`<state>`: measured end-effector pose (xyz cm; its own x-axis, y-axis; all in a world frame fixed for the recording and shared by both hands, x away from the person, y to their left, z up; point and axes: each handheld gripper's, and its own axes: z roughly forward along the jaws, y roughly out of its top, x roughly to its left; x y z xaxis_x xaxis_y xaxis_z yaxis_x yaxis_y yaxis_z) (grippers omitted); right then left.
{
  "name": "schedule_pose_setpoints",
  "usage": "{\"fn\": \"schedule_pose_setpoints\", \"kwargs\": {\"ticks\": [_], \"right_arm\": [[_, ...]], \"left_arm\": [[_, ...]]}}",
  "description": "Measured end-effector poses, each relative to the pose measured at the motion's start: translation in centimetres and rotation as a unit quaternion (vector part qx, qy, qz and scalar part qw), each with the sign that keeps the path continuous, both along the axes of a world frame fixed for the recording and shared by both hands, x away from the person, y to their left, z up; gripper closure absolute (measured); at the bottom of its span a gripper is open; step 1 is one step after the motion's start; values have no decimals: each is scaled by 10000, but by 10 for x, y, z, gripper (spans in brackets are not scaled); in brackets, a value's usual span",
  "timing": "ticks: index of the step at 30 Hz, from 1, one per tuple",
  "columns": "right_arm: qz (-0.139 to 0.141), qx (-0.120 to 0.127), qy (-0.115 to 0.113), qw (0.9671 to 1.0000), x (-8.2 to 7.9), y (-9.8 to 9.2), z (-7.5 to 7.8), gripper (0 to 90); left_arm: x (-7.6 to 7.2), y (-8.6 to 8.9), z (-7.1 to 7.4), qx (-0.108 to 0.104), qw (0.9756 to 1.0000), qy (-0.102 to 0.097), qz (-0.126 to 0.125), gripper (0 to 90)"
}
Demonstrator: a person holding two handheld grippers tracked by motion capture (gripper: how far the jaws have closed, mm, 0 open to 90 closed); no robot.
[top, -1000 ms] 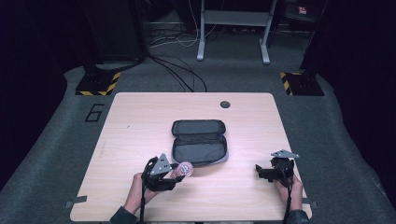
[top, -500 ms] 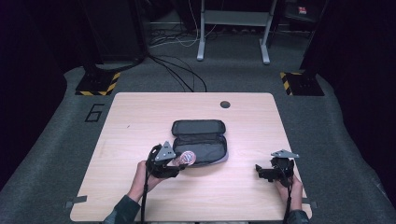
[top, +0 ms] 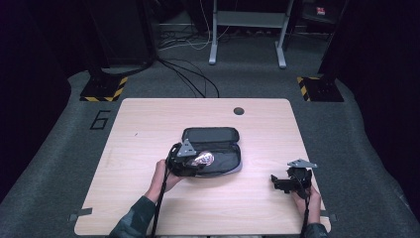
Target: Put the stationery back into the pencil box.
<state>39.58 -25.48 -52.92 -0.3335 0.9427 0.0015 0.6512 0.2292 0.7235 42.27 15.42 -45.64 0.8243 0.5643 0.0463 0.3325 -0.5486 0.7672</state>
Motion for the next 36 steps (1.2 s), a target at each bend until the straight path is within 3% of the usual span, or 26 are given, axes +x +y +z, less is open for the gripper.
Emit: {"fn": "schedule_pose_setpoints", "kwargs": {"ticks": [5,11,14,20,24,29,36], "right_arm": [[-1,2,0,10000,0,0,0,17],[0,1,1,10000,0,0,0,17],[1,2,0,10000,0,0,0,17],[-1,1,1,10000,0,0,0,17],[1,2,1,10000,0,0,0,17],[0,1,1,10000,0,0,0,17],[1,5,4,10000,0,0,0,17]], "left_arm": [[12,-7,-10,148,9998,145,32,501],[24,-13,-24,137,9991,329,229,501],[29,-16,-31,307,9981,447,304,501],[37,-21,-36,441,9966,533,438,498],[39,-23,-40,392,9965,593,429,487],[37,-21,-36,209,9969,651,391,298],[19,-9,-13,-7,9986,364,395,156]]}}
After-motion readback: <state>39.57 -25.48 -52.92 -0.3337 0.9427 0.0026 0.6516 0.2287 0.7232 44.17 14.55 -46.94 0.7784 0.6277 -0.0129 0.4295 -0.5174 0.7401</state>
